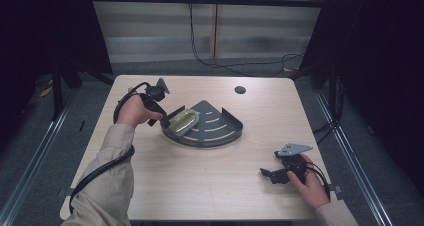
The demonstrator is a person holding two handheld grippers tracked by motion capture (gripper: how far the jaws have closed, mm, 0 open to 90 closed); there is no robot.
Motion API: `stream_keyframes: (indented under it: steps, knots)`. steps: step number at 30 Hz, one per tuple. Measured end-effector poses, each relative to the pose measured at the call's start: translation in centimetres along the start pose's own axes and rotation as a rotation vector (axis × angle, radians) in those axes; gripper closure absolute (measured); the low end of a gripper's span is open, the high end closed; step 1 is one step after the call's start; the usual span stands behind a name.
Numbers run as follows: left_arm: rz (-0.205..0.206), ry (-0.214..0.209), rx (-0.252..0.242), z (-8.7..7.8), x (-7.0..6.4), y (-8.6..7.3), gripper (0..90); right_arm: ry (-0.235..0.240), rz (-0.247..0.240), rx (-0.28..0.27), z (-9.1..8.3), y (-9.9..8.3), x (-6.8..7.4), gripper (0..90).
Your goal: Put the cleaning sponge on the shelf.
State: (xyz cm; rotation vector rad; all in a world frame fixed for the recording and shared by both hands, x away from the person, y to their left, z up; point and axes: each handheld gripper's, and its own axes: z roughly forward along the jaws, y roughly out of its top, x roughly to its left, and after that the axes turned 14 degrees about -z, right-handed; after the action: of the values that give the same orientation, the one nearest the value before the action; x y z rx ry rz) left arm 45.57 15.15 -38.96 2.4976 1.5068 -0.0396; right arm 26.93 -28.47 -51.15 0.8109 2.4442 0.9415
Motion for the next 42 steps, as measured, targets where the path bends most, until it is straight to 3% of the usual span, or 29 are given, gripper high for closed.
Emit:
stream_keyframes:
  steps: [12,19,28,42]
  knots:
    - [0.023,-0.013,0.013,0.7,0.3,-2.0,21.0,0.000,0.001,0.000,0.0,0.0,0.0,10.7]
    - [0.033,-0.038,-0.005,1.3,0.3,-3.2,20.9,0.000,-0.001,0.000,0.0,0.0,0.0,10.8]
    - [0.066,-0.038,-0.006,1.8,0.0,-4.6,21.0,0.002,-0.002,0.003,0.0,0.0,0.0,10.7]
    - [0.067,-0.073,-0.011,3.5,0.2,-7.2,20.9,0.001,-0.001,0.003,0.0,0.0,0.0,10.7]
